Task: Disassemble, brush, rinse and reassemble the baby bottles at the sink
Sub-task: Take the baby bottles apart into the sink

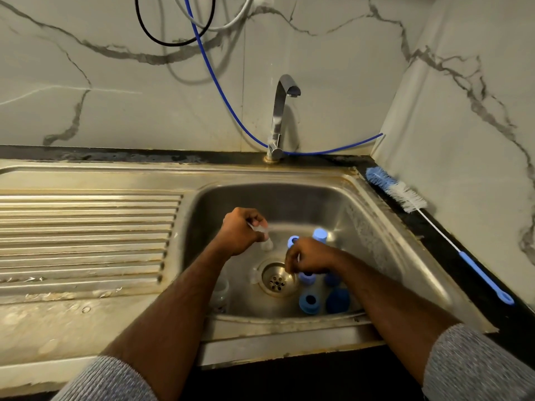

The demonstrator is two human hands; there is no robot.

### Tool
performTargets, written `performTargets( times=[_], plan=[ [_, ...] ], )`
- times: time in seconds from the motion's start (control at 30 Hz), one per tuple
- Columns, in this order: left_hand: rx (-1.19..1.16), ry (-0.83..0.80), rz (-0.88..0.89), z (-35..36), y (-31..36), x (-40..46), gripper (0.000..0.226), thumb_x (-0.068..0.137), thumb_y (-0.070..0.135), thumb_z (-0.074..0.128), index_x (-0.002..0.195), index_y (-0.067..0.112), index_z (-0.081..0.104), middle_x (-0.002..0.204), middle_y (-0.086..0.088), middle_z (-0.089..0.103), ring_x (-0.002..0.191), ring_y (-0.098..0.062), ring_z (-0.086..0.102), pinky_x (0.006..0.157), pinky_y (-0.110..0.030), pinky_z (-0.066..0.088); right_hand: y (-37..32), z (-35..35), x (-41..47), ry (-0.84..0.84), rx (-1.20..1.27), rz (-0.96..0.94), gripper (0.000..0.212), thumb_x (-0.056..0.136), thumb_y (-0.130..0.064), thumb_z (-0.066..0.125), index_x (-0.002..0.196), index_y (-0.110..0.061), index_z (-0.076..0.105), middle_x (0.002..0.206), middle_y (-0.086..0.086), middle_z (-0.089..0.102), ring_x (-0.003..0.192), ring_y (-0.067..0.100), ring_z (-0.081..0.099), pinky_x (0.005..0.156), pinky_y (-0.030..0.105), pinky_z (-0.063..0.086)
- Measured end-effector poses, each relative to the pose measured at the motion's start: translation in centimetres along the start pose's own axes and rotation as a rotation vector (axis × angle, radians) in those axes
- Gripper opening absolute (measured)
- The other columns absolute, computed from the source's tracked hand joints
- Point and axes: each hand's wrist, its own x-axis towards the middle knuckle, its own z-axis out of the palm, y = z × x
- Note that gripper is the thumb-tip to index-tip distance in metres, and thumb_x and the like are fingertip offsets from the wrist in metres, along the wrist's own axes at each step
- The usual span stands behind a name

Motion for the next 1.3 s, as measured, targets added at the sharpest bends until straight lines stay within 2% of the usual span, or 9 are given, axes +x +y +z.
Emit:
performTargets(
  times=[0.07,0.17,0.4,0.53,0.6,0.77,1.0,1.13,1.3],
  plan=[
    [0.020,-0.038,0.001,0.1,0.0,0.1,0.024,0.072,0.013,0.088,0.090,0.021,0.074,0.093,0.002,0.069,0.088,-0.014,0.066,0.086,-0.039,0.059,-0.5,-0.7,-0.1,0.258,0.280,-0.066,0.011,0.090,-0.009,0.070,0.100,-0.011,0.074,0.088,0.001,0.073,0.077,0.009,0.067,0.063,0.015,0.048],
    [0.034,-0.087,0.006,0.2,0.4,-0.1,0.024,0.072,0.011,0.088,0.090,0.018,0.073,0.092,0.000,0.069,0.086,-0.016,0.067,0.082,-0.039,0.061,-1.2,-0.9,0.1,0.400,0.530,-0.143,0.024,0.088,-0.021,0.076,0.109,-0.013,0.068,0.086,0.005,0.069,0.065,0.014,0.066,0.054,0.022,0.050],
    [0.094,-0.099,0.026,-0.3,0.2,-0.2,0.036,0.069,0.016,0.090,0.100,0.019,0.072,0.094,0.003,0.067,0.087,-0.012,0.065,0.082,-0.029,0.057,-2.0,-0.1,0.7,0.459,0.440,-0.215,0.012,0.085,-0.009,0.078,0.094,-0.004,0.072,0.079,0.007,0.072,0.060,0.008,0.065,0.055,0.018,0.050],
    [0.055,0.151,0.008,-1.5,-0.4,0.3,0.028,0.076,0.013,0.086,0.100,0.017,0.071,0.092,0.005,0.067,0.085,-0.004,0.063,0.077,-0.016,0.048,-1.7,0.9,1.2,0.279,0.145,-0.192,0.007,0.080,-0.005,0.077,0.085,-0.011,0.076,0.073,-0.009,0.072,0.065,-0.006,0.065,0.062,0.010,0.046],
    [0.050,0.191,-0.016,-2.0,-0.8,0.5,0.019,0.079,0.011,0.083,0.094,0.014,0.072,0.089,0.002,0.069,0.084,-0.006,0.064,0.075,-0.015,0.048,-2.2,1.8,1.5,0.163,0.018,-0.187,0.006,0.080,-0.009,0.077,0.085,-0.013,0.075,0.073,-0.010,0.070,0.064,-0.007,0.062,0.060,0.007,0.043],
    [0.096,0.175,-0.009,-1.8,-1.1,0.6,0.012,0.082,0.011,0.081,0.089,0.015,0.072,0.087,0.004,0.068,0.085,-0.007,0.065,0.074,-0.015,0.048,-3.8,3.0,2.2,0.045,-0.112,-0.239,0.013,0.083,-0.019,0.079,0.093,-0.013,0.074,0.085,-0.004,0.068,0.071,0.001,0.058,0.060,0.009,0.039],
    [0.121,0.135,0.013,-1.5,-1.0,0.9,0.010,0.083,0.011,0.080,0.085,0.016,0.071,0.086,0.003,0.069,0.083,-0.007,0.065,0.073,-0.016,0.048,-4.3,4.8,2.8,-0.084,-0.189,-0.244,0.017,0.084,-0.021,0.079,0.099,-0.016,0.072,0.092,-0.002,0.066,0.084,0.011,0.060,0.068,0.019,0.047],
    [0.126,0.109,0.005,-1.5,-1.1,1.0,0.011,0.083,0.013,0.080,0.085,0.018,0.071,0.085,0.005,0.069,0.082,-0.005,0.064,0.071,-0.013,0.047,-4.7,5.1,2.8,-0.188,-0.234,-0.227,0.022,0.083,-0.020,0.080,0.104,-0.019,0.072,0.095,-0.004,0.064,0.093,0.017,0.065,0.083,0.032,0.055],
    [0.122,0.085,0.003,-1.3,-0.9,1.0,0.013,0.085,0.013,0.079,0.084,0.020,0.069,0.087,0.005,0.068,0.082,-0.004,0.064,0.068,-0.009,0.043,-4.4,4.3,2.8,-0.114,-0.189,-0.246,0.026,0.080,-0.021,0.082,0.104,-0.019,0.072,0.098,0.001,0.070,0.088,0.016,0.065,0.079,0.033,0.056]
  ],
)
